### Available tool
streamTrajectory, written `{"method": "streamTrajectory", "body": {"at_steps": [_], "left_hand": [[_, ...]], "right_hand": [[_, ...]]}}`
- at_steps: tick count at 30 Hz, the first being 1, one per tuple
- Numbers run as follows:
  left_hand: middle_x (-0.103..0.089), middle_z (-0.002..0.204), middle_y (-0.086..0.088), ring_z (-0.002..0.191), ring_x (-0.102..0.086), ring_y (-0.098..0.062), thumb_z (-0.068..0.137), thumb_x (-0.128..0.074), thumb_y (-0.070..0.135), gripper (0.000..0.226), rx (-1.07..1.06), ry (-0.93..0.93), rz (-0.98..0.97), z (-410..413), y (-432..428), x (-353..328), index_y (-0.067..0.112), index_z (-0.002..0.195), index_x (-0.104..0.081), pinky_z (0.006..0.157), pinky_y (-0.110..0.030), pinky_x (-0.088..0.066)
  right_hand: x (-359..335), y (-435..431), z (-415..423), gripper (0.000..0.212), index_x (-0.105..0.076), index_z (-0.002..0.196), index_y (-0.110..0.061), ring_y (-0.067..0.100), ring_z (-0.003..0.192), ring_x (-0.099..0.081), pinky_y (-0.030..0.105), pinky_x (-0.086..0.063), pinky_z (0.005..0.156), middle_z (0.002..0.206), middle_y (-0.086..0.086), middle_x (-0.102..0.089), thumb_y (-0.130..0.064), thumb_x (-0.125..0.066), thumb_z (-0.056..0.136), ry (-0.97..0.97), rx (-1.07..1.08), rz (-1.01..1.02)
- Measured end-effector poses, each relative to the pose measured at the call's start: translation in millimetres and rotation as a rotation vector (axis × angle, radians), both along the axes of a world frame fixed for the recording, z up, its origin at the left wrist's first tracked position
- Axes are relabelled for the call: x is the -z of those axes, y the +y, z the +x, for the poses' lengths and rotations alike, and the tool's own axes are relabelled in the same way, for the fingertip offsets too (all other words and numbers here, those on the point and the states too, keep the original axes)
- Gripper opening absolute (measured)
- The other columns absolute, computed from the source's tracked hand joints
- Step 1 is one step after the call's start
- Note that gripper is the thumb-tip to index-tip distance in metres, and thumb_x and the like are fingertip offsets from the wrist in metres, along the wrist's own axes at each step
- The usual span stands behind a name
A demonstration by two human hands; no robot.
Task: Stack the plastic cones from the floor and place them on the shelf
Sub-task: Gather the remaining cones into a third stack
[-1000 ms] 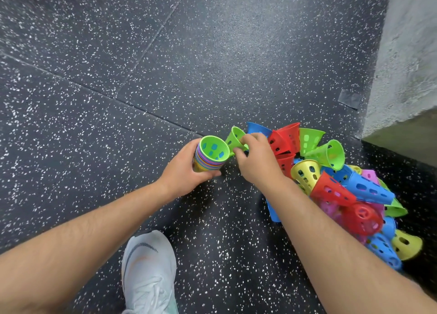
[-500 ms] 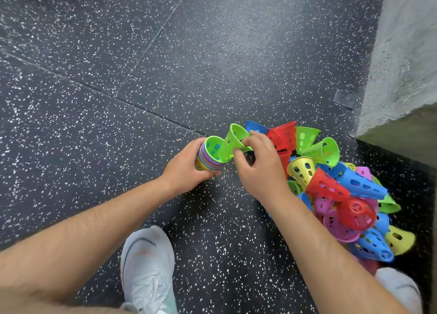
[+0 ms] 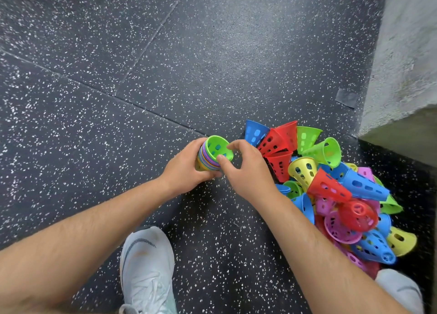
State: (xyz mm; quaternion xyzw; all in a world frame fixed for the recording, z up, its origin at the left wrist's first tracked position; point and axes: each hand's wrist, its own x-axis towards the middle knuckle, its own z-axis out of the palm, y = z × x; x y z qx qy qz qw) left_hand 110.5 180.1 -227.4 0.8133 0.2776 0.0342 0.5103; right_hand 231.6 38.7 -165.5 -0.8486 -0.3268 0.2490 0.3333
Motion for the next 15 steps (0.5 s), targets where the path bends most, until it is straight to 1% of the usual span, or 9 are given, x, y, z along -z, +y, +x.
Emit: {"method": "streamTrajectory", "body": {"at_steps": [3, 5, 8, 10, 12, 13, 15], "left_hand": [[-0.057, 0.131, 0.026, 0.121, -0.058, -0.002, 0.065, -0.083, 0.064, 0.082, 0.011, 0.015, 0.009, -0.2, 0.9, 1.5, 0.046, 0.136, -0.048, 0.105, -0.045, -0.051], [-0.056, 0.131, 0.025, 0.121, -0.058, -0.002, 0.063, -0.081, 0.067, 0.084, 0.020, 0.035, 0.040, -0.9, 0.6, 1.7, 0.045, 0.137, -0.047, 0.106, -0.044, -0.049], [-0.056, 0.132, 0.026, 0.121, -0.057, -0.003, 0.063, -0.082, 0.067, 0.086, 0.025, 0.055, 0.049, -1.2, 0.8, 3.0, 0.046, 0.138, -0.046, 0.107, -0.044, -0.048], [-0.056, 0.132, 0.026, 0.122, -0.057, -0.004, 0.063, -0.082, 0.067, 0.086, 0.027, 0.055, 0.034, -0.8, 2.1, 3.3, 0.046, 0.138, -0.046, 0.108, -0.044, -0.047], [-0.056, 0.133, 0.025, 0.123, -0.056, -0.004, 0.063, -0.082, 0.068, 0.087, 0.032, 0.054, 0.023, -0.8, 3.3, 3.5, 0.045, 0.138, -0.046, 0.109, -0.044, -0.046], [-0.056, 0.133, 0.025, 0.123, -0.056, -0.003, 0.063, -0.082, 0.068, 0.087, 0.035, 0.053, 0.020, -0.9, 3.4, 3.5, 0.044, 0.139, -0.046, 0.109, -0.044, -0.046], [-0.056, 0.133, 0.025, 0.124, -0.056, -0.003, 0.062, -0.082, 0.068, 0.088, 0.036, 0.054, 0.009, -1.3, 3.6, 3.0, 0.044, 0.139, -0.046, 0.110, -0.044, -0.046]], "right_hand": [[-0.4, 4.6, 14.4, 0.035, -0.058, 0.123, -0.018, 0.014, 0.119, -0.047, 0.026, -0.035, 0.102, 0.119, -0.008, -0.059, -0.039, -0.063, 0.095, -0.079, -0.006, -0.007], [4.2, 9.1, 28.5, 0.042, -0.055, 0.131, -0.015, 0.022, 0.125, -0.044, 0.032, -0.033, 0.106, 0.128, 0.000, -0.058, -0.036, -0.061, 0.095, -0.206, 0.008, -0.057], [9.7, 16.1, 51.9, 0.058, -0.044, 0.144, -0.012, 0.031, 0.131, -0.039, 0.040, -0.031, 0.110, 0.141, 0.007, -0.050, -0.034, -0.060, 0.093, -0.408, -0.009, -0.254], [13.0, 19.9, 65.1, 0.064, -0.036, 0.148, -0.009, 0.033, 0.135, -0.036, 0.042, -0.031, 0.113, 0.144, 0.009, -0.047, -0.032, -0.060, 0.093, -0.461, -0.033, -0.384], [17.7, 22.0, 74.5, 0.058, -0.037, 0.145, -0.008, 0.032, 0.139, -0.034, 0.040, -0.029, 0.114, 0.142, 0.010, -0.049, -0.025, -0.059, 0.094, -0.477, -0.052, -0.474], [20.0, 21.9, 77.2, 0.050, -0.043, 0.138, -0.008, 0.031, 0.139, -0.034, 0.038, -0.029, 0.112, 0.139, 0.009, -0.052, -0.021, -0.059, 0.093, -0.497, -0.063, -0.503], [21.1, 20.3, 78.8, 0.032, -0.051, 0.122, -0.011, 0.029, 0.131, -0.040, 0.036, -0.034, 0.106, 0.128, 0.007, -0.058, -0.015, -0.061, 0.092, -0.549, -0.071, -0.520]]}}
